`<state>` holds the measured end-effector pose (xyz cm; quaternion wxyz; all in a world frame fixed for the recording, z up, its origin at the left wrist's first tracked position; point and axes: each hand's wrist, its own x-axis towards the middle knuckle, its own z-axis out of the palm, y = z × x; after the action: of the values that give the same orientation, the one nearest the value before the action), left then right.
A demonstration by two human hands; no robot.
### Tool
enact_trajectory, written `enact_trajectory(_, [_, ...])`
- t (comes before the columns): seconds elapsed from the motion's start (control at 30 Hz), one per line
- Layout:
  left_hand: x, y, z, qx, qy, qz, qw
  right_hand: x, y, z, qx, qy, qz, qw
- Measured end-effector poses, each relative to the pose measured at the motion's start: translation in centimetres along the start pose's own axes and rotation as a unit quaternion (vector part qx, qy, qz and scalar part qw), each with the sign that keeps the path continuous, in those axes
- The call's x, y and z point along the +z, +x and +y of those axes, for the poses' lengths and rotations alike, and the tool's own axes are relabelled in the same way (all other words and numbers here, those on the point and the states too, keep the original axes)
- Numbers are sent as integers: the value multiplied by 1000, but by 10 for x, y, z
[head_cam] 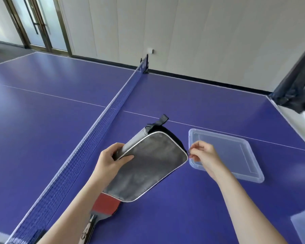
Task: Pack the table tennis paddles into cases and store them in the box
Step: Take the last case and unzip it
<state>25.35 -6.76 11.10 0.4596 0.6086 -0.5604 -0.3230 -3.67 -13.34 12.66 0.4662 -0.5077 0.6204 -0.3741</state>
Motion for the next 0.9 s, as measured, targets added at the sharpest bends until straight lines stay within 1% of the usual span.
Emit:
enact_trajectory(0.13, [-2, 11, 1, -34, -138, -26, 990, -2, -17, 18, 51, 109, 19, 993])
enact_trajectory(0.23, [8, 14, 1, -97, -245, -32, 964, 0, -30, 21, 52, 130, 32, 990])
enact_trajectory(0.3, [18, 16, 4, -134, -303, -27, 943, 4, -37, 23, 37, 118, 49, 991])
enact_trajectory(0.37, [28, 18, 9, -161, -348, -20, 923, 9, -44, 27, 8, 83, 77, 993])
enact_trajectory(0.43, [36, 22, 15, -178, -371, -11, 911, 13, -49, 34, -29, 55, 103, 993])
enact_trajectory(0.63, [52, 38, 29, -182, -400, 39, 897, 17, -66, 71, -103, -84, 173, 976])
enact_trajectory(0.7, [59, 41, 31, -186, -398, 52, 897, 18, -72, 84, -145, -155, 200, 957])
enact_trajectory(0.77, [66, 42, 33, -193, -397, 60, 895, 18, -75, 94, -193, -228, 223, 928])
enact_trajectory(0.9, [82, 43, 36, -229, -414, 89, 876, 25, -83, 108, -236, -285, 253, 894])
